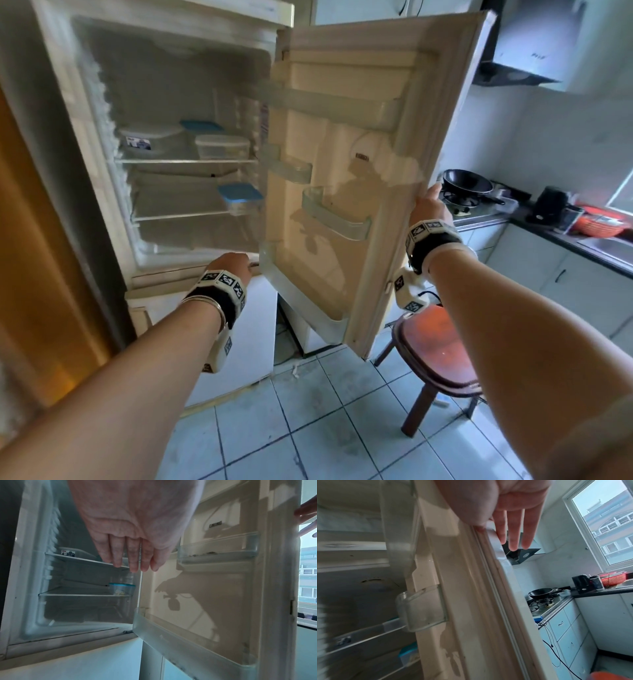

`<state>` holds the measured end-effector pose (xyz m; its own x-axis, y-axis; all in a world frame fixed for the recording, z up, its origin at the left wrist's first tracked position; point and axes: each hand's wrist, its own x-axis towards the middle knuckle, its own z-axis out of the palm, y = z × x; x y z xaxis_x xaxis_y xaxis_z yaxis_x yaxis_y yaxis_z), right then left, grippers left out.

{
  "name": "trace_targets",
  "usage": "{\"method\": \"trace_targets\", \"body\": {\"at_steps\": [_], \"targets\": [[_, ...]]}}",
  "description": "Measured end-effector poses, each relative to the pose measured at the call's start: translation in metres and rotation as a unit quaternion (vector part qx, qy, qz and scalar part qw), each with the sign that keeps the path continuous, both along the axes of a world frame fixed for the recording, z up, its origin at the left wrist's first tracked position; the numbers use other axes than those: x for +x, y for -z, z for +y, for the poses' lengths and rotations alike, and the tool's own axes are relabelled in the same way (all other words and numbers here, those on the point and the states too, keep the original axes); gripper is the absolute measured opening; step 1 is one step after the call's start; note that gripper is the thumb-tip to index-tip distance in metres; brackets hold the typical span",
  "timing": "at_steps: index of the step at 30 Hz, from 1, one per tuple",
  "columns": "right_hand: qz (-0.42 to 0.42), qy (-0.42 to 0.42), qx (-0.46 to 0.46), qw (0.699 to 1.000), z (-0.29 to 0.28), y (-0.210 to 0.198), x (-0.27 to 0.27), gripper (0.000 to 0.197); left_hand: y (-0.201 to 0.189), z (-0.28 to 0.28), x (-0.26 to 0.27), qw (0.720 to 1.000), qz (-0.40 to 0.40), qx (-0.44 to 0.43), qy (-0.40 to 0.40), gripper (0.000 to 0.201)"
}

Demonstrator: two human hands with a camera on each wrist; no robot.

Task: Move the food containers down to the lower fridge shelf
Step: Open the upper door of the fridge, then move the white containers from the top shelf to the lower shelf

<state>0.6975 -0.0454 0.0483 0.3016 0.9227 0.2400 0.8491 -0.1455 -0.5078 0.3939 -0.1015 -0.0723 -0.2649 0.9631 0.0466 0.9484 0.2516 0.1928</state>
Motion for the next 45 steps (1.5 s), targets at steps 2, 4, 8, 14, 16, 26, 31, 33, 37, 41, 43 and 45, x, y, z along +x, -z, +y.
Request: {"method": "trace_targets", "body": {"at_steps": [2, 4, 8, 14, 16, 26, 31, 33, 37, 41, 43, 45], "targets": [[0.014, 0.010, -0.005, 1.000, 0.004, 0.003, -0.001, 0.061, 0.005, 0.006, -0.005, 1.000, -0.001, 0.000, 0.000, 0.036], [-0.010, 0.010, 0.023, 1.000, 0.006, 0.010, -0.002, 0.065, 0.008, 0.014, -0.008, 1.000, -0.011, 0.000, 0.002, 0.037], [-0.056, -0.017, 0.094, 0.994, 0.003, 0.023, -0.015, 0.074, 0.009, 0.028, -0.016, 0.999, -0.040, 0.007, -0.004, 0.037], [-0.154, -0.152, 0.143, 0.966, -0.006, 0.024, -0.084, 0.068, 0.002, 0.054, -0.033, 1.000, -0.021, -0.001, 0.001, 0.038], [-0.169, -0.202, 0.126, 0.956, -0.001, 0.028, -0.112, 0.060, -0.001, 0.059, -0.044, 1.000, -0.020, -0.001, 0.002, 0.041], [-0.237, -0.300, -0.104, 0.918, 0.051, 0.074, -0.264, 0.044, 0.003, 0.058, -0.156, 1.000, -0.017, -0.008, -0.025, 0.046], [-0.234, -0.311, -0.131, 0.912, 0.070, 0.091, -0.330, 0.042, 0.000, 0.069, -0.207, 0.999, -0.031, -0.020, -0.031, 0.043], [-0.246, -0.322, -0.144, 0.903, 0.078, 0.096, -0.352, 0.044, 0.000, 0.077, -0.223, 0.999, -0.026, -0.024, -0.040, 0.043], [-0.266, -0.345, -0.140, 0.889, 0.104, 0.097, -0.392, 0.043, -0.004, 0.104, -0.245, 0.998, -0.017, -0.033, -0.053, 0.038], [-0.265, -0.368, -0.126, 0.882, 0.142, 0.093, -0.427, 0.039, -0.010, 0.143, -0.261, 0.997, -0.032, -0.013, -0.063, 0.037], [-0.253, -0.385, -0.105, 0.881, 0.167, 0.090, -0.445, 0.038, -0.018, 0.166, -0.268, 0.997, -0.034, 0.011, -0.072, 0.036], [-0.243, -0.396, -0.097, 0.880, 0.192, 0.080, -0.460, 0.038, -0.028, 0.192, -0.275, 0.996, -0.026, 0.022, -0.077, 0.034]]}}
